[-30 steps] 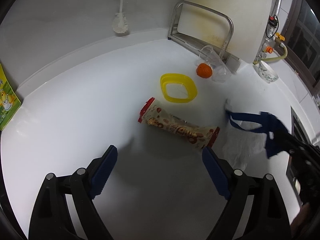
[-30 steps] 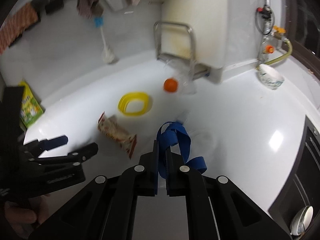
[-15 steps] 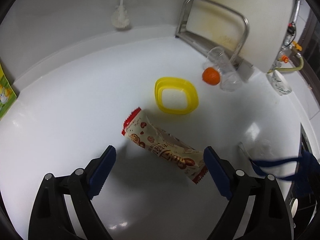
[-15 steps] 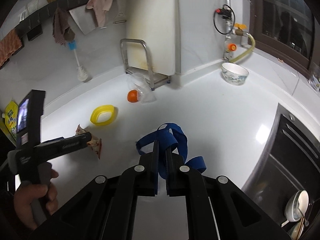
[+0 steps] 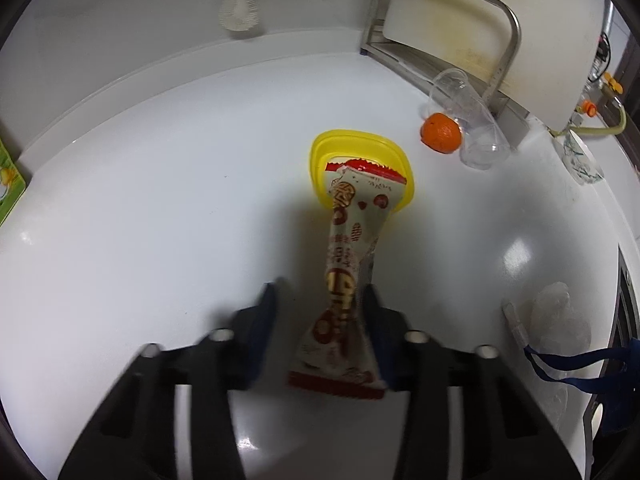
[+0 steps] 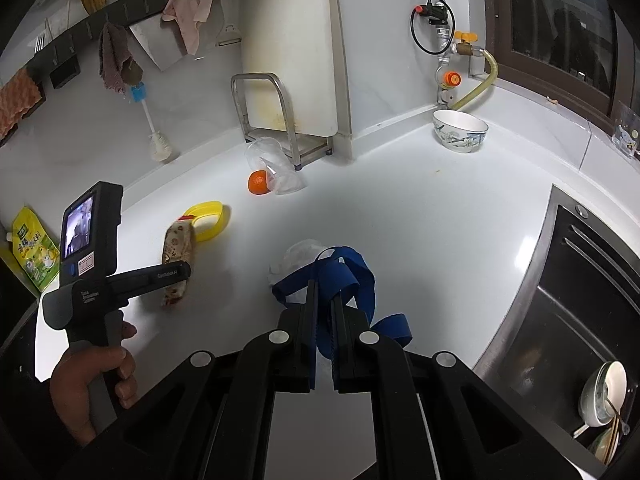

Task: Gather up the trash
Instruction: 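Grasp the blue lanyard with the right tool while the left tool grasps the candy wrapper, then carry the lanyard and candy wrapper in both tools over the grey basket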

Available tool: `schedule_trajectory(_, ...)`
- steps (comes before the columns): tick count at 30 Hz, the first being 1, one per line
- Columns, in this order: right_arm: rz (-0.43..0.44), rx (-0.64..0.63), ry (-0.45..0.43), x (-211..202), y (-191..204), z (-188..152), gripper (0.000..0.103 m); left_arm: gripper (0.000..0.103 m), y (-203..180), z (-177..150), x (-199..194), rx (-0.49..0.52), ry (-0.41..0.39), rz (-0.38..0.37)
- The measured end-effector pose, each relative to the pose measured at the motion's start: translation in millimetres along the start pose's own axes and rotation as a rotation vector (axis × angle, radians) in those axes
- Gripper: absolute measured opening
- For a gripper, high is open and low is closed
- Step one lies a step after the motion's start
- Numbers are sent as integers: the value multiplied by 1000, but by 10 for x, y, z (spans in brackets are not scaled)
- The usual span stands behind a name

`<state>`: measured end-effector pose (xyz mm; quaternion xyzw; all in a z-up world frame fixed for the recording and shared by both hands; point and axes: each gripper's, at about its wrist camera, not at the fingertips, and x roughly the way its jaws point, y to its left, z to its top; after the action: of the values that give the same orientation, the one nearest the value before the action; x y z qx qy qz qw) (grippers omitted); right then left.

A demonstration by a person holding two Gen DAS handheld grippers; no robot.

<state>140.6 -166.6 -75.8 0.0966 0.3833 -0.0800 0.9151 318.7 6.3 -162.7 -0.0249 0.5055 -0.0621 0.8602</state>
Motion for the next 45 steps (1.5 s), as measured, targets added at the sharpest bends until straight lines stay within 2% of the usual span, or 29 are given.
schedule_trajectory(1, 2, -1, 1, 0, 5, 5, 5, 24, -4, 1, 2, 8, 3, -5)
schedule_trajectory(3, 5, -4, -2, -7, 20, 19, 5, 19, -9, 0, -9, 28, 7, -10)
schedule_trajectory(15, 47, -49, -26, -230, 126, 169, 5, 18, -4, -173, -588, 156, -79, -35)
schedule_trajectory(25, 117, -140, -91, -764, 296, 281, 5, 18, 37, -422, -1164, 169, -136, -50)
schedule_trajectory(33, 195, -187, -66, -1116, 215, 1, 5, 18, -88, -849, -1627, 163, -158, -48)
schedule_trajectory(45, 291, -222, 21, -1481, -167, -685, 5, 18, -487, -1797, -2166, 161, -135, -12)
